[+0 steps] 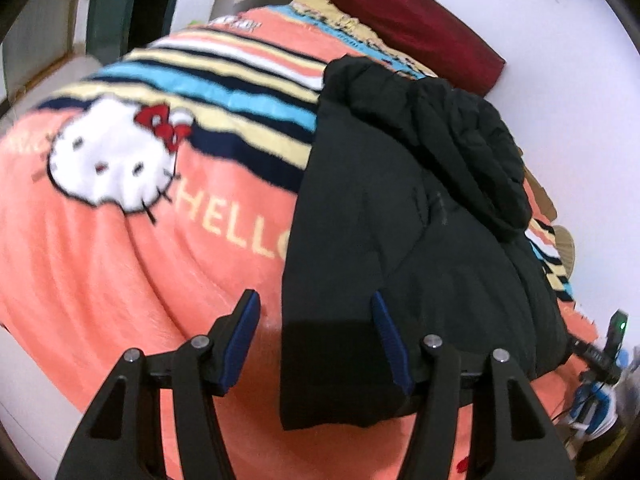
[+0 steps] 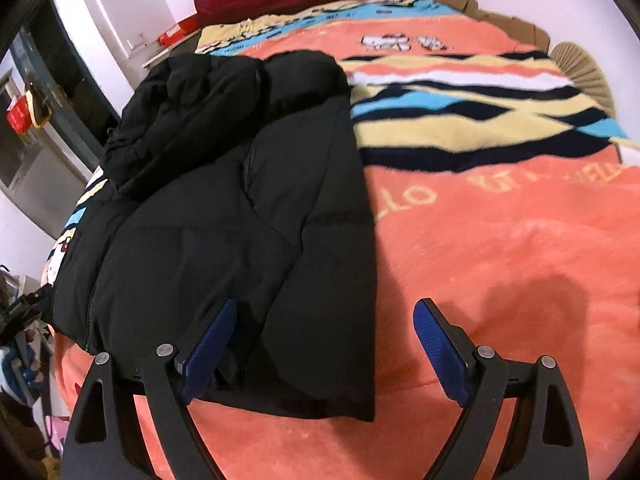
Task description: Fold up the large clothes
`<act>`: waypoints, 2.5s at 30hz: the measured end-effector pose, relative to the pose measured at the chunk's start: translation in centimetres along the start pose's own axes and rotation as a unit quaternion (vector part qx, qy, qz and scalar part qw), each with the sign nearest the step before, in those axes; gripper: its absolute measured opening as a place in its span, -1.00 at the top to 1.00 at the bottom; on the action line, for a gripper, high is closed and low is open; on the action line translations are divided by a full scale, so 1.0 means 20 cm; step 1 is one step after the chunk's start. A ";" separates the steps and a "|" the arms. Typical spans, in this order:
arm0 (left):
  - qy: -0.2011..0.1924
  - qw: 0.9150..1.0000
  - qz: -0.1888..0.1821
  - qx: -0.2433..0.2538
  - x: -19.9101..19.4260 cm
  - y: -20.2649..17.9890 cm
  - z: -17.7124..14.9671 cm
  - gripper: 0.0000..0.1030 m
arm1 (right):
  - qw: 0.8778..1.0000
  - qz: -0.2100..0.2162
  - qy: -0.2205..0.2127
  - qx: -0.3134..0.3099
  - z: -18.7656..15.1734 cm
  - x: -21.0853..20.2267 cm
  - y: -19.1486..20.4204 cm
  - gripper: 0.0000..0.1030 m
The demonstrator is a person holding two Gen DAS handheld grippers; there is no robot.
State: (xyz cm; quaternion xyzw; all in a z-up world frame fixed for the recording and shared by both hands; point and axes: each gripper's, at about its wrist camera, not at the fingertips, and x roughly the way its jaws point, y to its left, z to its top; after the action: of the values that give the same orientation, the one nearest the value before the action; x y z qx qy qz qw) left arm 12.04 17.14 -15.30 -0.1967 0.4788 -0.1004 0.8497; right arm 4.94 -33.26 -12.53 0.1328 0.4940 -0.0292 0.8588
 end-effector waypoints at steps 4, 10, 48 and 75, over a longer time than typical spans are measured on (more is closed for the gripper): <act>0.019 0.999 -0.017 -0.034 0.08 0.04 -0.02 -0.09 | 1.000 0.008 0.017 -0.007 0.00 0.06 0.00 -0.75; 0.038 0.996 -0.055 -0.059 0.15 0.02 -0.06 -0.10 | 0.998 0.042 0.047 0.004 -0.01 0.16 -0.03 -0.75; 0.034 0.983 -0.171 -0.056 0.14 -0.14 -0.13 0.41 | 0.979 0.184 0.071 0.041 -0.04 0.20 -0.02 0.49; -0.003 0.975 -0.223 -0.003 0.00 -0.31 0.04 0.60 | 0.975 0.214 0.001 0.054 0.02 0.04 -0.01 0.66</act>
State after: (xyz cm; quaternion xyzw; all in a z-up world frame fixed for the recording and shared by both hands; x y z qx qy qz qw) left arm 12.95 11.79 -12.28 -0.3011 0.4208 -0.2851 0.8068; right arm 5.61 -33.43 -13.08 0.2819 0.4531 0.1283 0.8359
